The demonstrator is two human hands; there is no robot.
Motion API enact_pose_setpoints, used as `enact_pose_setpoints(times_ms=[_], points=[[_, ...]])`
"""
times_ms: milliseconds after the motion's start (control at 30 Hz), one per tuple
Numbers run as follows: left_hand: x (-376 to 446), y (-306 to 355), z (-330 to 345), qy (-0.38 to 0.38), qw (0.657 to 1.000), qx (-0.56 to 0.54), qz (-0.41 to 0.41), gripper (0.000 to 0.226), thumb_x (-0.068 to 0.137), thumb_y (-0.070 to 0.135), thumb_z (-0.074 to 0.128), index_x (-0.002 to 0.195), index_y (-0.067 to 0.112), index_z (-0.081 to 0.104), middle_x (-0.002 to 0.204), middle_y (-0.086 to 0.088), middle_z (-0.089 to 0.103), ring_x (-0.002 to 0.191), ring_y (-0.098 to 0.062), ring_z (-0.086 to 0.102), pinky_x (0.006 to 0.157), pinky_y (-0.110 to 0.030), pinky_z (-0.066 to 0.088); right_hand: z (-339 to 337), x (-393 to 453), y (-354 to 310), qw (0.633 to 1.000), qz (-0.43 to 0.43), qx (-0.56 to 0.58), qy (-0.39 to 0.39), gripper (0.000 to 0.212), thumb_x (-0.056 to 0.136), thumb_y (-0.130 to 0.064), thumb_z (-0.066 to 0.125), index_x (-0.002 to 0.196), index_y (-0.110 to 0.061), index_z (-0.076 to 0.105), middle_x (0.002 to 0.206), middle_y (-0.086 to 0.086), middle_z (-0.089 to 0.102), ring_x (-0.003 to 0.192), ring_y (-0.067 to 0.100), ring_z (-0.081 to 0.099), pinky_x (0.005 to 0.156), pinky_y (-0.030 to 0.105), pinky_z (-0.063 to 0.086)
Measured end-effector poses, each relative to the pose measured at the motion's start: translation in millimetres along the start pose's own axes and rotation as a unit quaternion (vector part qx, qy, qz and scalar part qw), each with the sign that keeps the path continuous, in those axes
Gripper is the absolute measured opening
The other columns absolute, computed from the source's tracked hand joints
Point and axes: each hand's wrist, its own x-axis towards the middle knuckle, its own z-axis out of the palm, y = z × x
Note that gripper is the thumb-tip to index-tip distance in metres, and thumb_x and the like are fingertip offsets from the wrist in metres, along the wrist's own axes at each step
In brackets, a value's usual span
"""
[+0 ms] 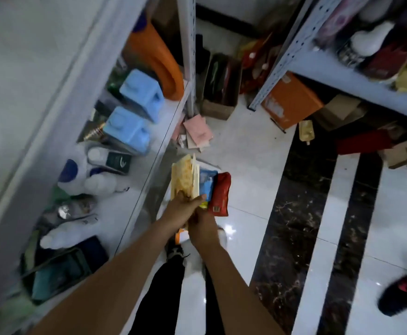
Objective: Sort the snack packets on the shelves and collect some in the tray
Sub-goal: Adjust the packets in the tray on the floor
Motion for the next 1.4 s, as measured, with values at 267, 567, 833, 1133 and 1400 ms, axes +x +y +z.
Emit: enact_pose_setpoints(times_ms=[267, 567, 833, 1133, 1400], points=[[104, -83, 24, 0.104, 0.989, 0.085, -0.058, 0.023, 0.101, 0.013, 0.038, 0.100, 0.004, 0.060, 0.101, -0.018, 0.065, 0.085, -0.026, 0.059, 0.067, -0.027, 0.045, 56, 67, 80, 0.989, -0.015, -0.049, -0.136, 0.044, 0.091, -0.018, 0.056, 0.136, -0.017, 0.055, 0.128, 0.012, 0.064, 0.118, 0.031, 0.059, 0.093, 0.034, 0.047], [178, -159, 22, 0.202, 0.931, 0.305, 0.004, 0.029, 0.103, 0.023, 0.036, 0.112, 0.008, 0.060, 0.107, -0.016, 0.068, 0.098, -0.035, 0.064, 0.075, -0.039, 0.048, 44, 127, 150, 0.965, 0.030, -0.232, -0.121, 0.043, 0.102, -0.030, 0.042, 0.142, -0.015, 0.043, 0.138, 0.012, 0.054, 0.125, 0.031, 0.052, 0.095, 0.037, 0.044], [210, -169, 13, 0.248, 0.907, 0.339, 0.041, 0.020, 0.097, 0.006, 0.045, 0.110, 0.004, 0.059, 0.105, -0.022, 0.066, 0.098, -0.041, 0.063, 0.078, -0.045, 0.050, 42, 143, 183, 0.961, 0.071, -0.248, -0.096, 0.037, 0.101, -0.026, 0.044, 0.135, -0.014, 0.048, 0.136, 0.011, 0.055, 0.122, 0.032, 0.054, 0.094, 0.037, 0.044], [220, -189, 31, 0.164, 0.904, 0.390, 0.057, 0.022, 0.098, 0.017, 0.045, 0.114, 0.010, 0.059, 0.108, -0.018, 0.066, 0.101, -0.039, 0.063, 0.080, -0.041, 0.050, 71, 142, 181, 0.960, 0.027, -0.268, -0.081, 0.044, 0.098, -0.020, 0.047, 0.141, -0.011, 0.041, 0.137, 0.013, 0.051, 0.123, 0.032, 0.050, 0.096, 0.041, 0.046], [233, -211, 46, 0.107, 0.935, 0.338, 0.017, 0.036, 0.103, 0.031, 0.039, 0.123, 0.006, 0.053, 0.118, -0.019, 0.062, 0.111, -0.036, 0.058, 0.089, -0.039, 0.046, 65, 163, 170, 0.933, -0.043, -0.348, -0.084, 0.041, 0.096, -0.018, 0.047, 0.137, -0.009, 0.044, 0.132, 0.014, 0.052, 0.121, 0.032, 0.050, 0.092, 0.039, 0.043]])
